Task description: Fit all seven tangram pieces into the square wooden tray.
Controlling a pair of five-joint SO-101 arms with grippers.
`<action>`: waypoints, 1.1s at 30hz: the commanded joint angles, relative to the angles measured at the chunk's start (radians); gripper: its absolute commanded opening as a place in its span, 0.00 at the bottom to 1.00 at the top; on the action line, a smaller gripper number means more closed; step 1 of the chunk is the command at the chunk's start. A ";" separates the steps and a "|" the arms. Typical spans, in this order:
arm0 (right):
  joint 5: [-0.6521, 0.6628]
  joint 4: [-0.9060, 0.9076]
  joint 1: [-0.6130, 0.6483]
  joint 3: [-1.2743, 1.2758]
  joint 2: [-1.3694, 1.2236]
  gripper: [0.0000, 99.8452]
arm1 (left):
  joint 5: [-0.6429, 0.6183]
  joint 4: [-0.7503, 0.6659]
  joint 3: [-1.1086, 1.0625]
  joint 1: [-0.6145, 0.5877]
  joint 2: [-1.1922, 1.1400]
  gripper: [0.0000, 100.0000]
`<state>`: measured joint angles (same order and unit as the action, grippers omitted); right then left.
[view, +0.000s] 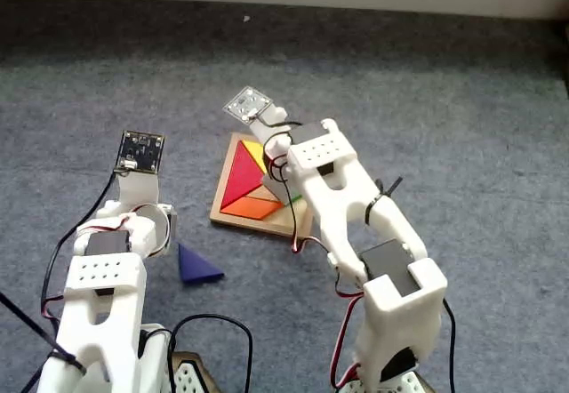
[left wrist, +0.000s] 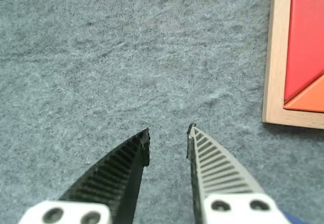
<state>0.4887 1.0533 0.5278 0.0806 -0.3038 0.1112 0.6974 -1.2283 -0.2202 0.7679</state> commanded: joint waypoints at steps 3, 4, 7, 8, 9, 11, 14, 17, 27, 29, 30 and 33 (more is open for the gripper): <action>-0.011 0.174 0.018 -0.054 0.120 0.00 | -0.008 -0.015 0.008 -0.015 0.022 0.14; -0.011 0.188 0.018 -0.064 0.147 0.00 | -0.008 -0.015 0.008 -0.013 0.022 0.14; -0.011 0.220 0.018 -0.044 0.243 0.00 | -0.008 -0.015 0.008 -0.010 0.022 0.14; -0.012 0.226 0.018 -0.021 0.275 0.00 | -0.008 -0.015 0.008 -0.010 0.024 0.14; -0.012 0.228 0.018 0.002 0.311 0.00 | -0.008 -0.014 0.008 -0.010 0.024 0.14; -0.012 0.223 0.016 0.061 0.378 0.00 | -0.008 -0.014 0.008 -0.010 0.024 0.14; -0.012 0.208 -0.005 0.170 0.472 0.00 | -0.008 -0.014 0.008 -0.010 0.024 0.14; -0.012 0.202 -0.044 0.265 0.567 0.00 | -0.008 -0.014 0.008 -0.010 0.025 0.14; -0.104 0.185 -0.099 0.522 0.834 0.00 | -0.011 0.034 0.073 -0.145 0.027 0.14; -0.141 0.140 -0.097 0.572 0.869 0.00 | -0.011 0.078 0.116 -0.232 0.027 0.14; -0.163 0.113 -0.097 0.596 0.881 0.01 | -0.011 0.100 0.136 -0.277 0.027 0.14; -0.201 0.038 -0.096 0.671 0.914 0.01 | -0.008 0.144 0.166 -0.404 0.027 0.14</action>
<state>0.3368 1.1930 0.4419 0.6943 0.5401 0.1112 0.7848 -1.1485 -0.4687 0.7679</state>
